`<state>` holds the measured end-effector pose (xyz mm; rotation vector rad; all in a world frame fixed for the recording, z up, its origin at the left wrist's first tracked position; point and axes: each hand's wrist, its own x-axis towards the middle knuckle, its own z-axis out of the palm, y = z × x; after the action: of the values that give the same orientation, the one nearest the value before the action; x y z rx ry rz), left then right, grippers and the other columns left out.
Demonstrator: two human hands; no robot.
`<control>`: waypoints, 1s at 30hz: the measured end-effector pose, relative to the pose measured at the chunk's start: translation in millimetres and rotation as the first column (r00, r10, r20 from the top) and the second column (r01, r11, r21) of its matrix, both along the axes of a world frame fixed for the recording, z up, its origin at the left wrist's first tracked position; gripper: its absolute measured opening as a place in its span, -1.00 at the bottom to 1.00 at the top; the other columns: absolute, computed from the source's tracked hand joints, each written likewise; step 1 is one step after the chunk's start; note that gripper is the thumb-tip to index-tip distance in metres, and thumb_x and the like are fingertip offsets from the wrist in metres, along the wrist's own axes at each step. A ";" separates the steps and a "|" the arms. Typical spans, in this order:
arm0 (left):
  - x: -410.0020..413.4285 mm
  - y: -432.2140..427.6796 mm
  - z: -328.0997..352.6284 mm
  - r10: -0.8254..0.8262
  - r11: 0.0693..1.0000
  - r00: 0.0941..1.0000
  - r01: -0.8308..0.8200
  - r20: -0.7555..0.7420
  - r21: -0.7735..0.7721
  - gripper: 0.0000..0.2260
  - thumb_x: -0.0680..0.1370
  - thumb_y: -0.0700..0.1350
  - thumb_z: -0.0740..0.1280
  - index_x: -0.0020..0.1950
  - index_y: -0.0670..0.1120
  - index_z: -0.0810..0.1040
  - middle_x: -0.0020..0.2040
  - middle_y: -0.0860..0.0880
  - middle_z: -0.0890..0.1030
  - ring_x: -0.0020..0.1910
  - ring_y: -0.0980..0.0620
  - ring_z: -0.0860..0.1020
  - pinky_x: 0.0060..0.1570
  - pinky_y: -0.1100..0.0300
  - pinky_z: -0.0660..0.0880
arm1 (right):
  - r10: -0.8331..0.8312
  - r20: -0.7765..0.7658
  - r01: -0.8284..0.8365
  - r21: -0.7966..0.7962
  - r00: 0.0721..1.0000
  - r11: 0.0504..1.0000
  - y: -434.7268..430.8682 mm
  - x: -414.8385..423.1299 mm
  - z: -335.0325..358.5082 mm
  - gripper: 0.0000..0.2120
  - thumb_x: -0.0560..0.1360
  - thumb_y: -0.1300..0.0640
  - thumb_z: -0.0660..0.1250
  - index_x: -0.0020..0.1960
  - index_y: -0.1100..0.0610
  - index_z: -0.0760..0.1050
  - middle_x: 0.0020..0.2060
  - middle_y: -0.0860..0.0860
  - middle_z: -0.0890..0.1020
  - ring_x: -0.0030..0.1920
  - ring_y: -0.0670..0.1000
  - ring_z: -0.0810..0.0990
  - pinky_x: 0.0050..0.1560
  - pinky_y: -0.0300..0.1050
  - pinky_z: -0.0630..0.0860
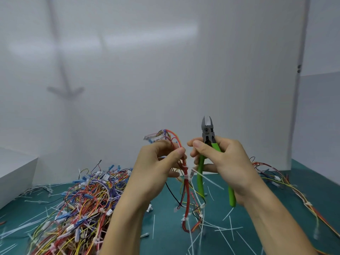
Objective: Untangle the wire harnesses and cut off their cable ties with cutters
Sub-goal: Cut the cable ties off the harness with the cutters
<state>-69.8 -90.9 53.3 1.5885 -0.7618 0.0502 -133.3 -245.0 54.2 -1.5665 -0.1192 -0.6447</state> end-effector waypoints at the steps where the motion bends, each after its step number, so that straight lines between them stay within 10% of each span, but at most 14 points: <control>1: 0.3 0.3 0.4 -0.016 1.000 0.999 0.016 -0.038 -0.017 -0.92 0.58 -0.14 0.36 -0.01 -0.13 0.60 -0.18 0.00 0.73 -0.22 0.04 0.70 -0.28 0.24 0.62 | -0.004 -0.019 0.004 -0.008 1.000 1.000 -1.2 0.1 -0.3 -0.85 0.57 0.14 0.34 -0.04 0.18 0.66 -0.32 -0.01 0.66 -0.28 -0.04 0.60 -0.19 -0.07 0.68; 18: 4.1 10.2 2.1 -0.004 0.958 0.984 -0.048 -0.180 -0.282 -0.81 0.50 -0.30 0.42 0.10 -0.17 0.55 -0.15 -0.20 0.72 -0.23 -0.10 0.70 -0.26 0.20 0.64 | -0.039 -0.300 -0.059 -0.312 0.953 0.948 -2.0 4.6 -5.0 -0.59 0.63 -0.18 0.09 -0.02 0.06 0.60 -0.38 -0.08 0.58 -0.27 -0.08 0.55 -0.06 0.08 0.64; 24: 2.4 6.4 2.7 0.004 0.951 0.981 -0.064 -0.193 -0.303 -0.81 0.51 -0.31 0.42 0.10 -0.22 0.55 -0.18 -0.15 0.72 -0.22 -0.09 0.71 -0.26 0.19 0.64 | -0.216 -0.100 0.082 -0.710 0.971 0.699 4.1 2.7 -6.7 -0.57 0.57 -0.28 0.02 -0.24 -0.02 0.43 -0.39 -0.04 0.51 -0.42 -0.13 0.39 -0.30 -0.07 0.38; 30: 3.2 10.4 4.4 0.024 0.948 0.977 -0.089 -0.213 -0.305 -0.80 0.50 -0.32 0.42 0.10 -0.22 0.56 -0.17 -0.18 0.72 -0.27 -0.06 0.70 -0.31 0.23 0.62 | -0.348 0.184 0.389 -0.551 0.919 0.738 1.9 2.1 -4.7 -0.46 0.46 -0.38 -0.05 -0.09 0.00 0.50 -0.27 0.03 0.63 -0.22 -0.02 0.56 -0.20 -0.09 0.46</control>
<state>-66.5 -80.6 57.7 1.2884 -0.5161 0.0446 -131.2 -243.1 49.6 -2.1935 -0.0547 -1.0477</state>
